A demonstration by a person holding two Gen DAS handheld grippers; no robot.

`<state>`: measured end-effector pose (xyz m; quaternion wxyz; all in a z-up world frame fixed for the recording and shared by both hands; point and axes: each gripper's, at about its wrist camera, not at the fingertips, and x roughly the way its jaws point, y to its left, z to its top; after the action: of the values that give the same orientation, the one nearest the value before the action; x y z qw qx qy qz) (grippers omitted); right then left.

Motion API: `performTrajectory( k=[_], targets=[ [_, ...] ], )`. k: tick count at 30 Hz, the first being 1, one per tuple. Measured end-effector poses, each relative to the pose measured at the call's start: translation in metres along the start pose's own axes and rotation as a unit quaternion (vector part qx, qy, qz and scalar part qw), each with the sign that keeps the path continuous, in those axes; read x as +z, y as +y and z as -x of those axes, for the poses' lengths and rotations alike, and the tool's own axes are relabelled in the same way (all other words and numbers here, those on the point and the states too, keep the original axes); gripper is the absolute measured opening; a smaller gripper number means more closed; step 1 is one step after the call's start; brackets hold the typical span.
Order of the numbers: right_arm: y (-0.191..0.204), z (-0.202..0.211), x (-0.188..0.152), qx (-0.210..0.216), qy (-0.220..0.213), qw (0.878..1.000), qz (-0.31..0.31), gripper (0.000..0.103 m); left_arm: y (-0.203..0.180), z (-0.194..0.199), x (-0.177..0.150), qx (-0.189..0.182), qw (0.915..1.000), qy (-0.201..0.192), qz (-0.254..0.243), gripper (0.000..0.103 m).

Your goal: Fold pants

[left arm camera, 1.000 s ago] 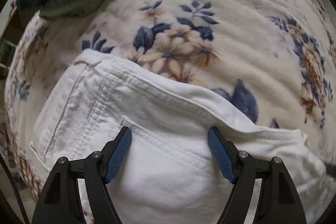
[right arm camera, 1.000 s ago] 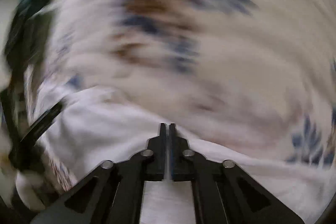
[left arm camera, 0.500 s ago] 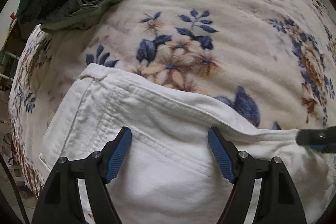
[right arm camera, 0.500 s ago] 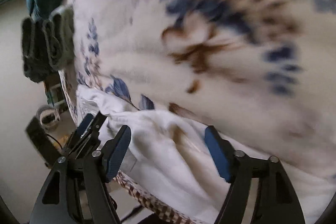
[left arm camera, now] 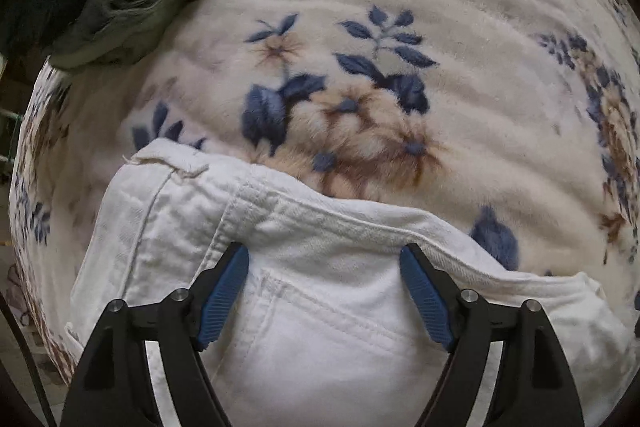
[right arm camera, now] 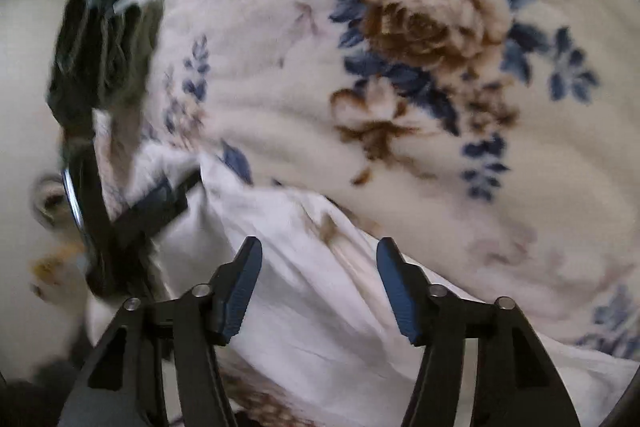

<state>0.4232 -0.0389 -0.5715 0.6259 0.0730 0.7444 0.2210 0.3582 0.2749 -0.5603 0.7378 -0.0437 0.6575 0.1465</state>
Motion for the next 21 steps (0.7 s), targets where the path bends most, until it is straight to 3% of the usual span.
performTrajectory(
  k=[4,5,6,7,9,12,14,15,18,19,21],
  targets=[
    [0.019,-0.023,-0.008,-0.003,0.046,0.997,0.065,0.061,0.000,0.004,0.001,0.003,1.0000,-0.004,-0.001,0.078],
    [0.020,-0.033,-0.006,-0.018,0.051,0.995,0.081,0.055,0.002,0.004,0.001,0.001,1.0000,-0.006,0.000,0.078],
    [0.012,-0.036,-0.006,-0.030,0.057,0.994,0.087,0.014,0.004,0.004,0.001,-0.002,1.0000,-0.007,0.001,0.080],
    [0.005,-0.039,-0.006,-0.034,0.054,0.995,0.073,0.006,0.005,0.004,0.000,-0.005,1.0000,-0.008,0.001,0.080],
    [-0.032,-0.037,-0.004,0.005,0.024,0.999,-0.029,0.006,0.008,0.004,-0.003,-0.018,0.9998,-0.011,0.003,0.080],
    [-0.076,-0.053,-0.010,0.079,0.037,0.987,-0.136,0.006,0.005,0.004,-0.005,-0.009,0.9999,-0.013,-0.002,0.080],
    [-0.076,-0.048,-0.013,0.082,0.029,0.987,-0.133,0.009,0.004,0.007,-0.006,0.000,0.9999,-0.010,-0.004,0.080],
    [-0.071,-0.037,-0.014,0.082,0.024,0.989,-0.118,0.016,0.004,0.010,-0.006,0.002,1.0000,-0.009,-0.002,0.080],
    [-0.054,0.010,-0.023,0.008,-0.020,0.999,-0.044,0.059,0.000,0.029,-0.016,-0.014,0.9998,-0.011,0.012,0.080],
    [-0.049,0.020,-0.027,-0.010,-0.028,1.000,-0.010,0.069,-0.001,0.036,-0.019,-0.023,0.9995,-0.014,0.016,0.080],
    [-0.051,0.031,-0.038,-0.047,-0.001,0.998,0.047,0.071,-0.017,0.054,-0.031,-0.048,0.9986,-0.020,0.010,0.080]
  ],
)
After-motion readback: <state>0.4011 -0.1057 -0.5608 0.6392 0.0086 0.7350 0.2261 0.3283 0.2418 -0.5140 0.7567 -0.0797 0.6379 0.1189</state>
